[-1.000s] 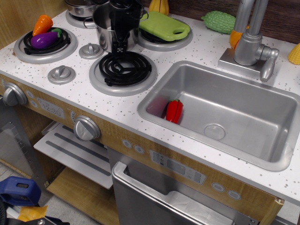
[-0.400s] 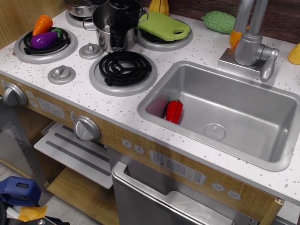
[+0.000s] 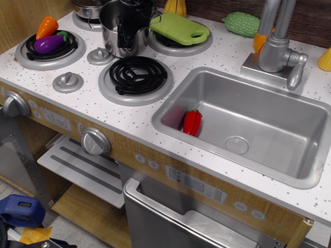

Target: Put pot on stove which is near stove

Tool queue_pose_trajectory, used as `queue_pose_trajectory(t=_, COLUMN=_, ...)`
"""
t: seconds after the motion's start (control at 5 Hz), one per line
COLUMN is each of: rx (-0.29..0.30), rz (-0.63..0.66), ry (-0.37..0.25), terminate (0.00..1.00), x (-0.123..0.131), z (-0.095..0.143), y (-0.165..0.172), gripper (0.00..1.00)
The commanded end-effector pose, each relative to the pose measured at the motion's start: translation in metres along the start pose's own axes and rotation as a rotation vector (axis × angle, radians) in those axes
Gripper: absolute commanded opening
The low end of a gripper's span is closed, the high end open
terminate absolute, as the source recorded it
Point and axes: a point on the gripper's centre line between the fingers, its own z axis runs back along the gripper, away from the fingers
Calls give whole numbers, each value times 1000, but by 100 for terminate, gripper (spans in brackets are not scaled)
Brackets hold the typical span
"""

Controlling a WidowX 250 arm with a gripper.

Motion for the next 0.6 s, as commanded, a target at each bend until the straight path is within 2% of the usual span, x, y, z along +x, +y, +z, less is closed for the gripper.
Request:
queue_pose_trajectory(t=0.0, rx=72, rz=6, ry=19, terminate=0, x=5, z=48, y=17, gripper=0)
queue_pose_trajectory(t=0.2, rx=6, rz=68, ry=12, terminate=0, x=9, z=68, y=6, gripper=0)
queue_pose_trajectory(t=0.4, rx=-3, rz=115, ry=27, terminate=0, x=14, z=79, y=-9, gripper=0)
